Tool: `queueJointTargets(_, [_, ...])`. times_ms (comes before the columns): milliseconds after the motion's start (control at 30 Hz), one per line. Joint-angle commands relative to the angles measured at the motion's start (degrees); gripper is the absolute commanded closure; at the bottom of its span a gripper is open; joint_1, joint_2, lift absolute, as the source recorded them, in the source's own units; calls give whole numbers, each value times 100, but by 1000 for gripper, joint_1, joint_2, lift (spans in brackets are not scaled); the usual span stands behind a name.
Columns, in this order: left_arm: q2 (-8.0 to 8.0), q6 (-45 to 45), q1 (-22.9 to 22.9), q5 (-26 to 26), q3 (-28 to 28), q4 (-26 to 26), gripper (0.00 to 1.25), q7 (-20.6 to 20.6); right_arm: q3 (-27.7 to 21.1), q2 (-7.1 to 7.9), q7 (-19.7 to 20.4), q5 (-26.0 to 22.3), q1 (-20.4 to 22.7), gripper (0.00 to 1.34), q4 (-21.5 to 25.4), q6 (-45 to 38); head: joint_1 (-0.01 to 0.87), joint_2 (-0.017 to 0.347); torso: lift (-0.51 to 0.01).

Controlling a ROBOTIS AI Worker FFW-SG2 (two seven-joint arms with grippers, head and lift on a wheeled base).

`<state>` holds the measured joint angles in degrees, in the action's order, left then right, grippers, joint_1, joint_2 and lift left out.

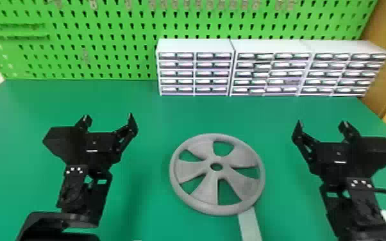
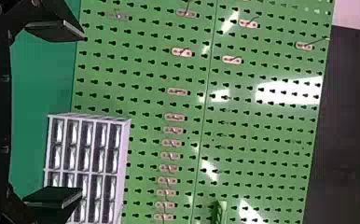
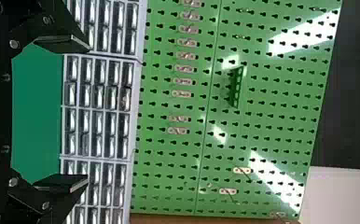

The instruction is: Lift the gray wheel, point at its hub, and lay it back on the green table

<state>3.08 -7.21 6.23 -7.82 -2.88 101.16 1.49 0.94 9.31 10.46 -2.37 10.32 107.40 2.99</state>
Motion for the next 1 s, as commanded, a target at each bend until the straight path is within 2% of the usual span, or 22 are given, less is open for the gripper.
queueJointTargets(0, [0, 0, -8, 0, -2, 0, 117, 0, 2, 0, 0, 0, -13, 295, 0, 0, 692, 48, -93])
queueJointTargets(967, [0, -9, -16, 0, 16, 0, 117, -8, 38, -61, 0, -9, -127, 295, 70, -176, 692, 48, -93])
